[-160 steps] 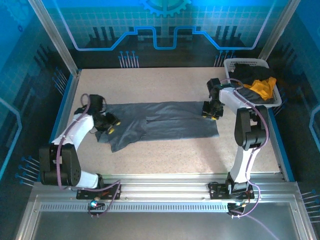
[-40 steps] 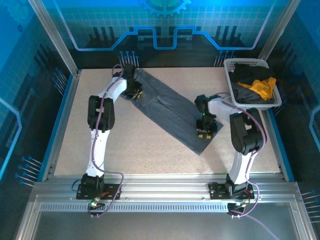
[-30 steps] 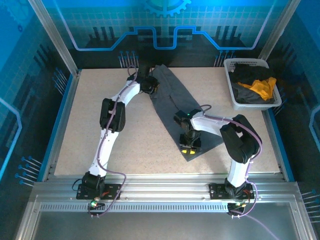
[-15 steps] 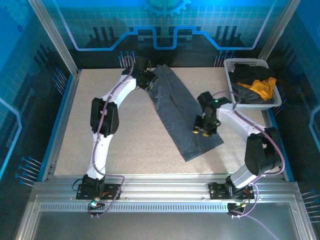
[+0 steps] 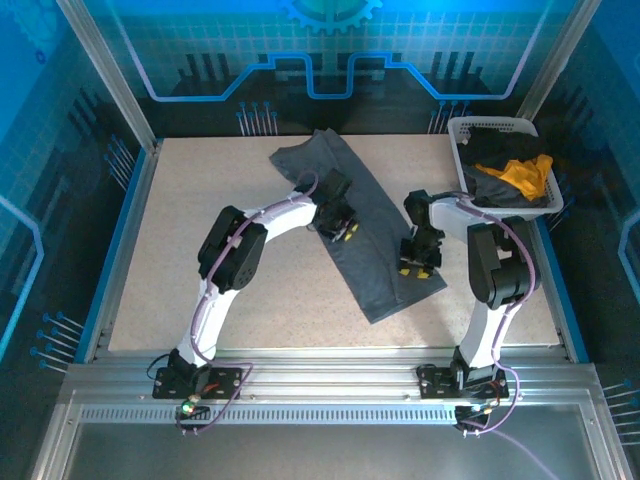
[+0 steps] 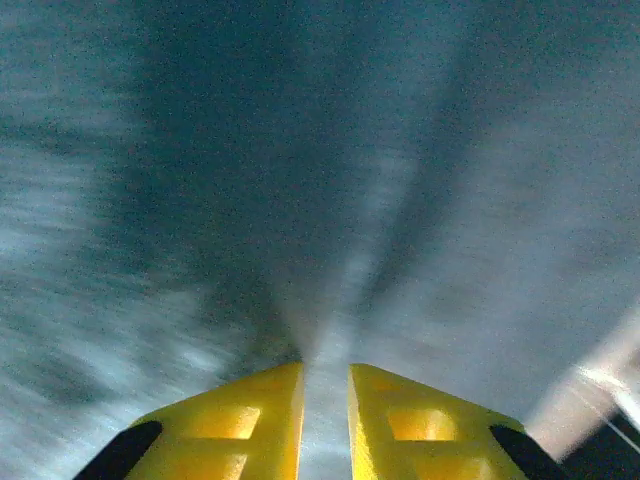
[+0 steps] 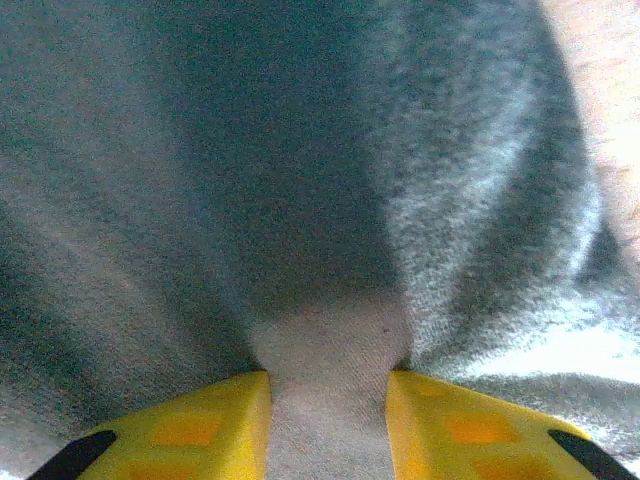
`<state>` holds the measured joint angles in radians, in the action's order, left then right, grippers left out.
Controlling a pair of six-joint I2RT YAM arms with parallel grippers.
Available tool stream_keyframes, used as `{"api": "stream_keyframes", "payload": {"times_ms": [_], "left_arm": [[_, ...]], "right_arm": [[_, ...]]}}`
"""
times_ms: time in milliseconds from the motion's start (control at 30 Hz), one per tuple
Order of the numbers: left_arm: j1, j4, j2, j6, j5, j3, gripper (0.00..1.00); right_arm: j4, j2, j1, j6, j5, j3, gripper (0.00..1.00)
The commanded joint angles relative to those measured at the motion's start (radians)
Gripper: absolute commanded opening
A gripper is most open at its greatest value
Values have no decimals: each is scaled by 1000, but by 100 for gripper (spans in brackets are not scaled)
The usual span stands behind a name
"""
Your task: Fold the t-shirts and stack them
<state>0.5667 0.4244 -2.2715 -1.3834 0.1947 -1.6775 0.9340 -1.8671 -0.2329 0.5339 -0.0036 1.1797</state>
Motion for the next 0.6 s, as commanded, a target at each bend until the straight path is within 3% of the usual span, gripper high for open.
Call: {"api": "stream_keyframes", "payload": {"times_ms": [0, 300, 433, 567], "left_arm": [[-42, 34, 90, -53, -31, 183, 20], [-238, -16, 308, 134, -56, 522, 22], [-290, -55, 287, 299, 41, 476, 34], [-288, 20, 348, 451, -12, 406, 41]], "right_arm": [[8, 22, -95, 30, -39, -41, 36], [-88, 16, -402, 345, -254, -52, 37], [-151, 10, -482, 496, -292, -20, 38], [-171, 40, -490, 538, -314, -4, 42]]}}
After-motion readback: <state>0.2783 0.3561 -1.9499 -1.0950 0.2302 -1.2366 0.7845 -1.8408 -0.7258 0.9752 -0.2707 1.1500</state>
